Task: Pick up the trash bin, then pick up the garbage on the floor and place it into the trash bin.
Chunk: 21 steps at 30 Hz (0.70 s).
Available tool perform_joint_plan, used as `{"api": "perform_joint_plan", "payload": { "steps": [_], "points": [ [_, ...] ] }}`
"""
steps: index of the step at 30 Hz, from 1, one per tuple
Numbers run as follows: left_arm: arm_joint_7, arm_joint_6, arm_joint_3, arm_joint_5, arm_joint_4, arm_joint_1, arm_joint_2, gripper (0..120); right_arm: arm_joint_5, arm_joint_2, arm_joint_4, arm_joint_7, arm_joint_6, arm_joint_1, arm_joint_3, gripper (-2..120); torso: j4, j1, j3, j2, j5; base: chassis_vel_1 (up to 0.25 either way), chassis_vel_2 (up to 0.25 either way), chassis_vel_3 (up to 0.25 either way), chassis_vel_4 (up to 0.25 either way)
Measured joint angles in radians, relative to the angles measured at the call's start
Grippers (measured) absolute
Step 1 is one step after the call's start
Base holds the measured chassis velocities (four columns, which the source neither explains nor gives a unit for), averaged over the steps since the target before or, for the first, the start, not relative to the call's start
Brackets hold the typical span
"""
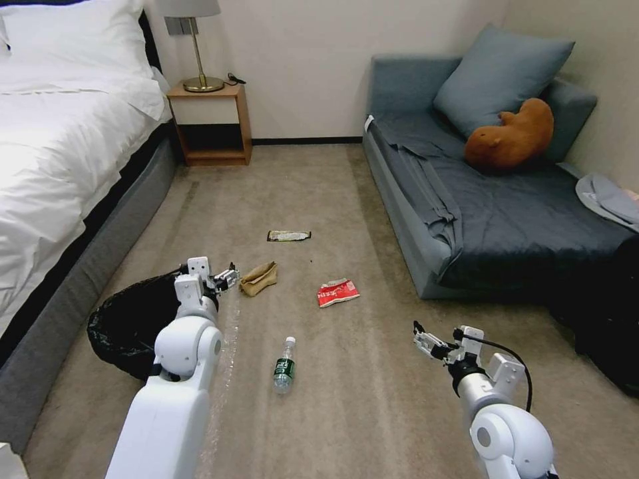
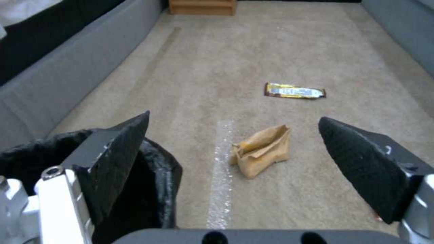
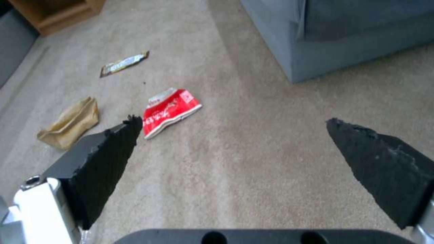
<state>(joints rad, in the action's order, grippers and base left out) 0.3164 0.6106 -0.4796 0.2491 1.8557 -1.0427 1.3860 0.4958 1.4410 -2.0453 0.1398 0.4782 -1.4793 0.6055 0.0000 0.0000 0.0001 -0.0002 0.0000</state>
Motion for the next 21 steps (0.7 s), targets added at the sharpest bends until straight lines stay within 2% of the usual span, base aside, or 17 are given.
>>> {"api": "perform_joint_plan", "payload": {
  "steps": [4, 6, 7, 9, 10, 13, 14, 15, 16, 17, 18, 19, 21],
  "points": [
    [-0.004, 0.006, -0.010, 0.005, 0.007, -0.002, -0.015, 100, -0.003, -0.001, 0.008, -0.001, -0.006, 0.001, -0.002, 100, 0.0000, 0.000, 0.000, 0.000, -0.0003, 0.000, 0.000, 0.000, 0.000],
    [-0.010, 0.014, -0.030, 0.014, 0.021, -0.003, -0.048, 100, -0.005, -0.003, 0.017, -0.003, -0.013, 0.001, -0.003, 100, -0.0001, 0.000, 0.000, 0.000, -0.0002, 0.000, 0.000, 0.000, 0.000],
    [-0.010, 0.014, -0.030, 0.014, 0.021, -0.003, -0.048, 100, -0.005, -0.003, 0.017, -0.003, -0.013, 0.001, -0.003, 100, -0.0001, 0.000, 0.000, 0.000, -0.0002, 0.000, 0.000, 0.000, 0.000],
    [-0.026, 0.019, -0.054, 0.016, 0.036, -0.006, -0.094, 100, -0.007, -0.004, 0.028, -0.005, -0.019, 0.004, -0.004, 100, 0.0000, 0.000, 0.000, 0.000, -0.0002, 0.000, 0.000, 0.000, 0.000],
    [-0.026, 0.019, -0.054, 0.016, 0.036, -0.006, -0.094, 100, -0.007, -0.004, 0.028, -0.005, -0.019, 0.004, -0.004, 100, 0.0000, 0.000, 0.000, 0.000, -0.0002, 0.000, 0.000, 0.000, 0.000],
    [-0.045, 0.038, -0.096, 0.038, 0.075, -0.028, -0.171, 98, -0.014, -0.004, 0.051, -0.006, -0.029, 0.011, -0.011, 100, 0.0000, 0.000, 0.000, 0.000, -0.0003, 0.000, 0.000, 0.000, 0.000],
    [-0.045, 0.038, -0.096, 0.038, 0.075, -0.028, -0.171, 98, -0.014, -0.004, 0.051, -0.006, -0.029, 0.011, -0.011, 100, 0.0000, 0.000, 0.000, 0.000, -0.0003, 0.000, 0.000, 0.000, 0.000],
    [-0.051, 0.045, -0.115, 0.050, 0.085, -0.038, -0.197, 98, -0.015, -0.003, 0.057, -0.006, -0.030, 0.013, -0.013, 100, 0.0000, 0.000, 0.000, 0.000, 0.0000, 0.000, 0.000, 0.000, 0.000],
    [-0.051, 0.045, -0.115, 0.050, 0.085, -0.038, -0.197, 98, -0.015, -0.003, 0.057, -0.006, -0.030, 0.013, -0.013, 100, 0.0000, 0.000, 0.000, 0.000, 0.0000, 0.000, 0.000, 0.000, 0.000],
    [-0.063, 0.053, -0.150, 0.065, 0.089, -0.052, -0.231, 98, -0.016, -0.003, 0.063, -0.007, -0.032, 0.016, -0.015, 100, 0.0000, 0.000, 0.000, 0.000, -0.0003, 0.000, 0.000, 0.000, 0.000],
    [-0.063, 0.053, -0.150, 0.065, 0.089, -0.052, -0.231, 98, -0.016, -0.003, 0.063, -0.007, -0.032, 0.016, -0.015, 100, 0.0000, 0.000, 0.000, 0.000, -0.0003, 0.000, 0.000, 0.000, 0.000],
    [-0.080, 0.057, -0.195, 0.079, 0.079, -0.065, -0.269, 98, -0.016, -0.004, 0.068, -0.007, -0.034, 0.018, -0.018, 100, -0.0001, 0.000, 0.000, 0.000, -0.0001, 0.000, 0.000, 0.000, 0.000],
    [-0.098, 0.057, -0.244, 0.087, 0.052, -0.077, -0.305, 98, -0.016, -0.005, 0.073, -0.008, -0.035, 0.021, -0.019, 100, 0.0001, 0.000, 0.000, 0.000, -0.0002, 0.000, 0.000, 0.000, 0.000]
  ]
}}
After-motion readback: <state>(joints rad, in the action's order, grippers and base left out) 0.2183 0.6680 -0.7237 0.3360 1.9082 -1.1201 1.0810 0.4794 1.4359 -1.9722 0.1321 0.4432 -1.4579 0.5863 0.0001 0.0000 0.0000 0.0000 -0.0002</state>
